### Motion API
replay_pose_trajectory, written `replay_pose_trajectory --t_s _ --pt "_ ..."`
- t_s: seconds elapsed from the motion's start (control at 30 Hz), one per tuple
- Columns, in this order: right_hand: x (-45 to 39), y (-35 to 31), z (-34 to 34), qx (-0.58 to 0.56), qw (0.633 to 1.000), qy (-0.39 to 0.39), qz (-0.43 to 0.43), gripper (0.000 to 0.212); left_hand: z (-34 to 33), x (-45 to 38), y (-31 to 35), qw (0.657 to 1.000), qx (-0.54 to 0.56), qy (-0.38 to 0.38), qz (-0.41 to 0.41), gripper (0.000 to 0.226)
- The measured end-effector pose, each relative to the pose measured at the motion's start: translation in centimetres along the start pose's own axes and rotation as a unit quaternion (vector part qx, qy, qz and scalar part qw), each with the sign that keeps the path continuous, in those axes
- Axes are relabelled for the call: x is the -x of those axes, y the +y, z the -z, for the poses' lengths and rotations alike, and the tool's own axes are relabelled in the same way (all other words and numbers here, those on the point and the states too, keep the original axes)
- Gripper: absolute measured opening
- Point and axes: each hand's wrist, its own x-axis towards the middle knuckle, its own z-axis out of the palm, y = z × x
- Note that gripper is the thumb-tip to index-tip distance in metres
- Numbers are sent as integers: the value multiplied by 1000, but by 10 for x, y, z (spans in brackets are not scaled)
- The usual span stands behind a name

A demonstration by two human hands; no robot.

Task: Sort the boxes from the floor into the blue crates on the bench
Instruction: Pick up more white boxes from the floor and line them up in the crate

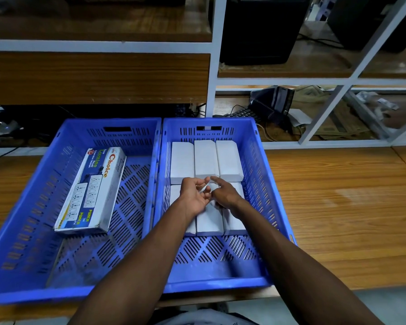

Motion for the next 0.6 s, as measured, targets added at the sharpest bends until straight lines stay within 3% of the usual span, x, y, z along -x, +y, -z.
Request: replay_pose_trajectory --t_s 0.6 --pt "-6 0 -3 40 999 -24 20 77 5 3 2 1000 11 -7 3 27"
